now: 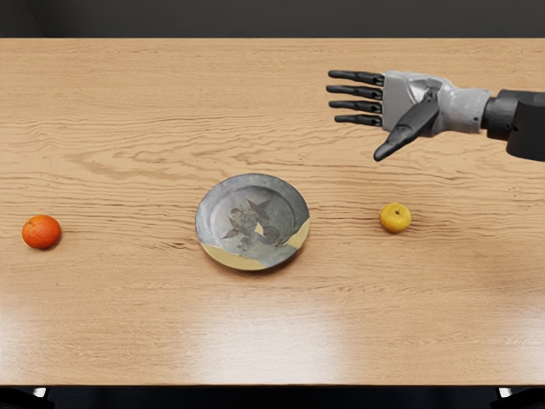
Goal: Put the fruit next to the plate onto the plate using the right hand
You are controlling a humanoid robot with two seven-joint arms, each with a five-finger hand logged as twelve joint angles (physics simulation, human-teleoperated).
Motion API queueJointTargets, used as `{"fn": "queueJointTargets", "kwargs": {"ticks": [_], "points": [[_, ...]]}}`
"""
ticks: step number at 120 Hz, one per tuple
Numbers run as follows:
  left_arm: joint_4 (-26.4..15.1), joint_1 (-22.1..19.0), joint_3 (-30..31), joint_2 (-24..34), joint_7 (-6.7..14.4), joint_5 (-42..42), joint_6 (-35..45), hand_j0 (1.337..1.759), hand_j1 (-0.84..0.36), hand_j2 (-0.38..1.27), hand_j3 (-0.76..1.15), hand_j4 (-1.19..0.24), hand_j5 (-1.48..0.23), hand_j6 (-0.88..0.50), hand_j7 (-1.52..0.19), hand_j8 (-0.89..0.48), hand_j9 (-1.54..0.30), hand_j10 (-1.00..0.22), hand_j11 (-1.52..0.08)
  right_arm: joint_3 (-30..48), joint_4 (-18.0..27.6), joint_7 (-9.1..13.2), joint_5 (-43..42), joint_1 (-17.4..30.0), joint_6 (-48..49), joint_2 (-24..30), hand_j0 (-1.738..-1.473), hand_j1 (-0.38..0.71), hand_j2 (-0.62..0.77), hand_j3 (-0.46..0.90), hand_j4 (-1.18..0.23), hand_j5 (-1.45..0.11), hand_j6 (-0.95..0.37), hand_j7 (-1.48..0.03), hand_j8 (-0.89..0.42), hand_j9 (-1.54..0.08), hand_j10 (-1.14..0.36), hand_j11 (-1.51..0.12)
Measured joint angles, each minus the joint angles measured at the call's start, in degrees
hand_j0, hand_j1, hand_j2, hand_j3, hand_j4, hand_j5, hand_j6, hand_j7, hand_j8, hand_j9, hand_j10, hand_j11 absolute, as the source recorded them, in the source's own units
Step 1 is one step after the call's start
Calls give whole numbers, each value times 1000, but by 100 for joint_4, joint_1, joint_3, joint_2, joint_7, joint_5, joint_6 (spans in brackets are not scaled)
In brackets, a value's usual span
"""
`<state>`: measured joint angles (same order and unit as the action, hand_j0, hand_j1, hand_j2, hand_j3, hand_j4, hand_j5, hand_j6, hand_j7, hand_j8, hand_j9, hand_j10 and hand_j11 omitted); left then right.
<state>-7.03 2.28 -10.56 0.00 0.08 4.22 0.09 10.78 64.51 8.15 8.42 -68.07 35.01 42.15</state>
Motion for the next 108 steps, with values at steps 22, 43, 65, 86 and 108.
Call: {"fn": "queueJointTargets", "kwargs": {"ticks": [22, 43, 65, 86, 108], "points": [[1, 0, 0, 0, 0, 0, 0, 1658, 325, 4, 0, -21, -27, -21, -27, -21, -27, -21, -27, 61, 25, 211, -261, -3, 0, 15, -1658, -349, 1, 0, 0, 0, 2, 0, 1, 0, 1, 0], [1, 0, 0, 0, 0, 0, 0, 1658, 325, 4, 0, -21, -27, -21, -27, -21, -27, -21, -27, 620, 121, 542, -2220, 0, 0, 45, -1658, -349, 1, 0, 0, 0, 1, 0, 1, 0, 1, 0], [0, 0, 0, 0, 0, 0, 3, 1658, 325, 4, 0, -21, -27, -21, -27, -21, -27, -21, -27, 676, 1418, 603, -3830, 76, -798, 582, -1658, -349, 1, 0, -1, 0, -1, 0, -1, 0, -1, 0], [0, 0, 0, 0, 0, 0, 2, 1658, 325, 4, 0, -21, -27, -21, -27, -21, -27, -21, -27, 15, 2369, 622, -4427, 135, -2502, 893, -1658, -349, 1, 0, -2, 0, -3, 0, -2, 0, -2, 0], [0, 0, 0, 0, 0, 0, 3, 1658, 325, 4, 0, -21, -27, -21, -27, -21, -27, -21, -27, -783, 3030, 1010, -4975, 183, -4146, 910, -1658, -349, 2, 0, -3, -1, -4, 0, -3, 0, -2, 0]]}}
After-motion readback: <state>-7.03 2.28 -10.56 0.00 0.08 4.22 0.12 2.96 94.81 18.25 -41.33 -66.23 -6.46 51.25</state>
